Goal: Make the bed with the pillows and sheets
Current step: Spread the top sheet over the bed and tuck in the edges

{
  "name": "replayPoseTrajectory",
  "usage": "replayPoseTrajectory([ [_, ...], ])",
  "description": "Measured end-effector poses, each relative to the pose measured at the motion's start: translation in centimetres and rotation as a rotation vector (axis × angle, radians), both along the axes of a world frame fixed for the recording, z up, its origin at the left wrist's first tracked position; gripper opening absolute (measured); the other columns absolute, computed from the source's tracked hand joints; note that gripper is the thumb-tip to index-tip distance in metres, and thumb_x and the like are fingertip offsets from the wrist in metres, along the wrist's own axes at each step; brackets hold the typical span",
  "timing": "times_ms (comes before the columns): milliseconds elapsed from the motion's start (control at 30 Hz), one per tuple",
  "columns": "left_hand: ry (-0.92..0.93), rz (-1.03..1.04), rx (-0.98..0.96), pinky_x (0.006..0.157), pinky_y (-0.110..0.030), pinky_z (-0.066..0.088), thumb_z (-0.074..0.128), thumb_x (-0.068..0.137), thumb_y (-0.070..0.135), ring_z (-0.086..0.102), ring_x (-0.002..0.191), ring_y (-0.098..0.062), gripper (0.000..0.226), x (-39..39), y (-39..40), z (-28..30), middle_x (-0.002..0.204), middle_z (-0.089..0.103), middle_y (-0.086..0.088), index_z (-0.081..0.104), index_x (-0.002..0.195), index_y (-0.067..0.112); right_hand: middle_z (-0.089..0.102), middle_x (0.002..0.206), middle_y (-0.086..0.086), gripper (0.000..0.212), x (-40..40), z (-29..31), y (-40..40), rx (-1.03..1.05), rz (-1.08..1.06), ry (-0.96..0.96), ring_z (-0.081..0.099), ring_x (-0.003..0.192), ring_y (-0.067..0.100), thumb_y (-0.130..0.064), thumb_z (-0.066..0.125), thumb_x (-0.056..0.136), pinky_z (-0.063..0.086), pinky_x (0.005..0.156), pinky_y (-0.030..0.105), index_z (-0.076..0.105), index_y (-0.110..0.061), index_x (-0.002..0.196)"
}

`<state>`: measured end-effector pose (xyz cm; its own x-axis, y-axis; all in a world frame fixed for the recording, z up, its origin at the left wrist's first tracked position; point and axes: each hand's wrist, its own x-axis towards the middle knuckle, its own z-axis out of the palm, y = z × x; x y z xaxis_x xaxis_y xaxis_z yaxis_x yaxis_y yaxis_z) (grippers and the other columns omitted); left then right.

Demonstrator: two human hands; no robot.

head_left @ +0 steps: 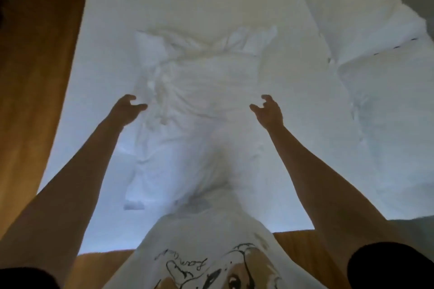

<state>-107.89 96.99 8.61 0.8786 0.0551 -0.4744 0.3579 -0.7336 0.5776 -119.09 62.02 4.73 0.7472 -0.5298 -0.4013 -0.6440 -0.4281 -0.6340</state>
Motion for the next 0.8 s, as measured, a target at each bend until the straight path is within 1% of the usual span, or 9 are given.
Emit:
replayPoseTrajectory([
  [67, 0.063, 0.037, 0.024, 0.104, -0.035, 0.037, 0.065, 0.092, 0.022, 0.05, 0.126, -0.031, 0.055, -2.5, 0.1, -2.4, 0.142, 0.047, -0.02, 0.046, 0.139, 0.002, 0.052, 0.136, 0.015, 0.057, 0.2, -2.0, 0.1, 0.03, 0.084, 0.08, 0.048, 0.126, 0.03, -0.034, 0.062, 0.089, 0.039, 0.1, 0.038, 0.044, -0.015, 0.139],
  [100, 0.101, 0.065, 0.026, 0.103, -0.036, 0.037, 0.065, 0.092, 0.021, 0.049, 0.126, -0.033, 0.053, -3.6, 0.3, -3.7, 0.143, 0.046, -0.02, 0.047, 0.138, 0.002, 0.053, 0.136, 0.014, 0.055, 0.1, -3.0, 0.2, 0.035, 0.117, 0.113, 0.049, 0.126, 0.029, -0.034, 0.062, 0.089, 0.038, 0.1, 0.036, 0.045, -0.015, 0.138],
  [200, 0.201, 0.144, 0.024, 0.103, -0.037, 0.037, 0.065, 0.092, 0.02, 0.05, 0.125, -0.034, 0.048, -5.7, 0.8, -7.4, 0.14, 0.049, -0.022, 0.051, 0.134, 0.002, 0.053, 0.135, 0.014, 0.052, 0.6, -5.6, 1.2, 0.037, 0.191, 0.175, 0.048, 0.126, 0.028, -0.033, 0.061, 0.09, 0.038, 0.099, 0.034, 0.047, -0.014, 0.136],
  [333, 0.269, 0.165, 0.026, 0.105, -0.037, 0.035, 0.063, 0.093, 0.021, 0.048, 0.127, -0.033, 0.046, -7.0, 1.7, -11.0, 0.139, 0.05, -0.023, 0.051, 0.134, 0.004, 0.051, 0.135, 0.015, 0.053, 0.9, -8.1, 3.4, -0.004, 0.275, 0.224, 0.047, 0.127, 0.03, -0.034, 0.059, 0.09, 0.038, 0.1, 0.037, 0.045, -0.016, 0.138],
  [467, 0.283, 0.146, 0.056, 0.104, -0.036, 0.034, 0.061, 0.093, 0.024, 0.046, 0.129, -0.032, 0.05, -5.7, 2.4, -15.0, 0.139, 0.05, -0.021, 0.047, 0.138, 0.008, 0.041, 0.141, 0.014, 0.061, 1.9, -11.2, 6.4, -0.155, 0.453, 0.245, 0.039, 0.129, 0.031, -0.039, 0.055, 0.093, 0.037, 0.101, 0.039, 0.033, -0.016, 0.146],
  [567, 0.262, 0.114, 0.062, 0.107, -0.04, 0.033, 0.063, 0.092, 0.027, 0.044, 0.131, -0.033, 0.058, -2.9, 3.2, -18.6, 0.141, 0.048, -0.022, 0.04, 0.143, 0.01, 0.03, 0.149, 0.013, 0.071, 4.7, -13.5, 9.4, -0.272, 0.647, 0.175, 0.031, 0.134, 0.03, -0.046, 0.054, 0.093, 0.031, 0.107, 0.038, 0.023, -0.018, 0.15],
  [633, 0.233, 0.093, 0.065, 0.109, -0.042, 0.033, 0.064, 0.091, 0.032, 0.043, 0.132, -0.035, 0.064, -0.6, 3.6, -21.0, 0.142, 0.045, -0.023, 0.036, 0.145, 0.011, 0.023, 0.154, 0.013, 0.08, 7.3, -15.3, 12.0, -0.347, 0.795, 0.106, 0.022, 0.14, 0.031, -0.052, 0.057, 0.089, 0.021, 0.113, 0.039, 0.019, -0.022, 0.152],
  [700, 0.187, 0.077, 0.067, 0.111, -0.043, 0.031, 0.065, 0.09, 0.039, 0.039, 0.135, -0.035, 0.073, 2.0, 3.6, -23.4, 0.146, 0.041, -0.022, 0.031, 0.149, 0.012, 0.012, 0.158, 0.016, 0.094, 10.8, -17.3, 14.8, -0.445, 0.916, 0.038, 0.011, 0.145, 0.034, -0.06, 0.062, 0.081, 0.01, 0.117, 0.045, 0.012, -0.026, 0.154],
  [800, 0.234, 0.036, 0.052, 0.113, -0.045, 0.027, 0.069, 0.076, 0.063, 0.032, 0.14, -0.034, 0.107, 5.5, 3.0, -27.0, 0.154, 0.03, -0.016, 0.012, 0.154, 0.016, 0.0, 0.16, 0.018, 0.114, 15.4, -21.2, 17.7, -0.609, 0.975, 0.11, -0.003, 0.146, 0.039, -0.068, 0.066, 0.07, 0.001, 0.115, 0.059, 0.001, -0.026, 0.154],
])
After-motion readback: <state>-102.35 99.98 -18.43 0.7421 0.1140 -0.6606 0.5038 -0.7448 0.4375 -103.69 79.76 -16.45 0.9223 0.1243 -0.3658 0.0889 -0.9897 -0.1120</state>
